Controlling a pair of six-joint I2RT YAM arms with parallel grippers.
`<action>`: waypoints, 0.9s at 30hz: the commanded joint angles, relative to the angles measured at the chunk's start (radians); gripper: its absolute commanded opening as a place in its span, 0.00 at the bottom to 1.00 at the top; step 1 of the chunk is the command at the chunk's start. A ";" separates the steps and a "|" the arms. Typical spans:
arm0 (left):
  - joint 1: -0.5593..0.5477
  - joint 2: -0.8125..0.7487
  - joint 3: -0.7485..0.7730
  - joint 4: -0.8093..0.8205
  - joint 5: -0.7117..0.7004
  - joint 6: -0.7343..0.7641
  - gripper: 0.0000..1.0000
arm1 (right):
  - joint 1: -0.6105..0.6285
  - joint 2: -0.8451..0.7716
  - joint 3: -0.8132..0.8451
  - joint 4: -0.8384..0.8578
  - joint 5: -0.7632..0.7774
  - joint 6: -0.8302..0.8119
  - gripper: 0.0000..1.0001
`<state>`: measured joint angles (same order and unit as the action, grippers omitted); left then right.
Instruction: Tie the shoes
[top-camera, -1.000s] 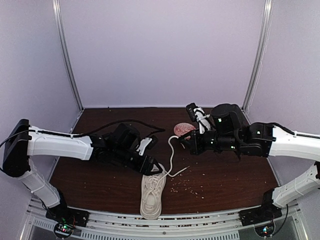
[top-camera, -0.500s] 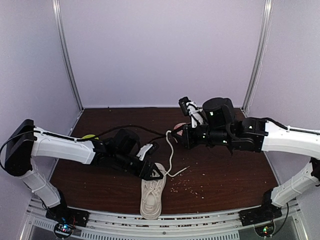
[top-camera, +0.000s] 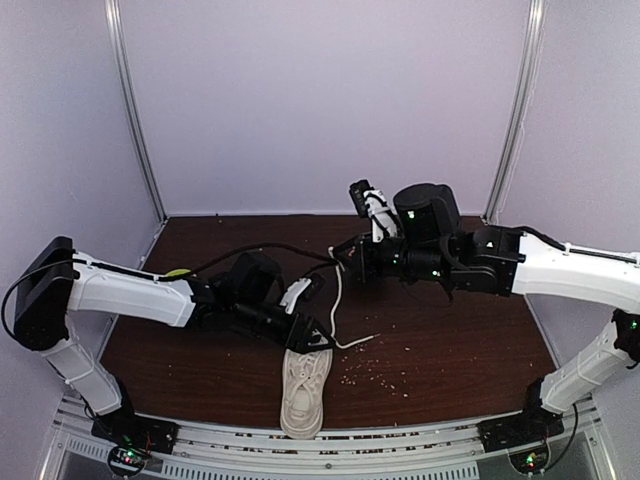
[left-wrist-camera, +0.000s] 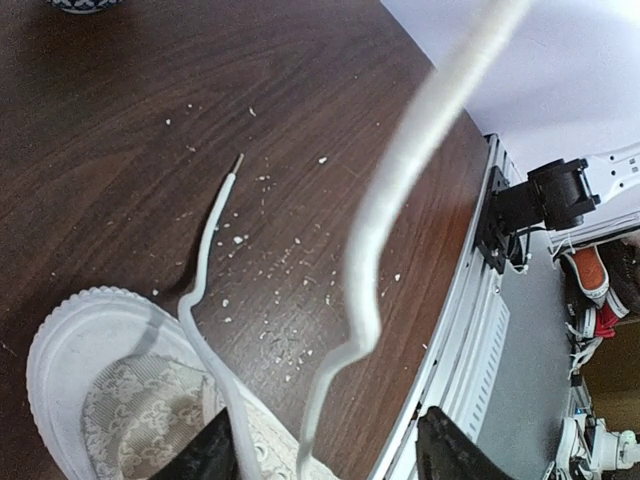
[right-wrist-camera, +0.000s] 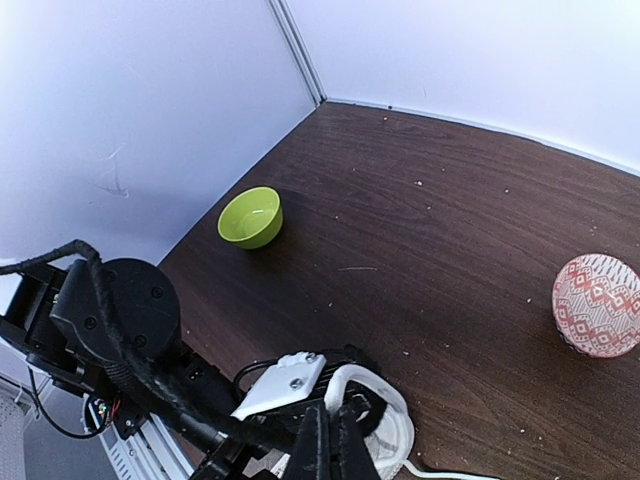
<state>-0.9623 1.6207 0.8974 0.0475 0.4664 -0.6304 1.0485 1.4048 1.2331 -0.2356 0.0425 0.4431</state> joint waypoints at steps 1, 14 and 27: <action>-0.003 -0.070 -0.045 0.119 0.013 0.019 0.61 | -0.010 -0.021 0.027 -0.001 0.062 0.010 0.00; -0.003 -0.048 -0.015 0.072 0.001 0.069 0.58 | -0.032 0.049 0.128 -0.013 0.037 -0.001 0.00; -0.003 -0.054 -0.003 0.016 -0.067 0.083 0.26 | -0.043 0.086 0.147 -0.020 0.024 -0.004 0.00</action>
<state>-0.9630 1.5745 0.8623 0.0891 0.4347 -0.5713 1.0096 1.4837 1.3533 -0.2512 0.0681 0.4477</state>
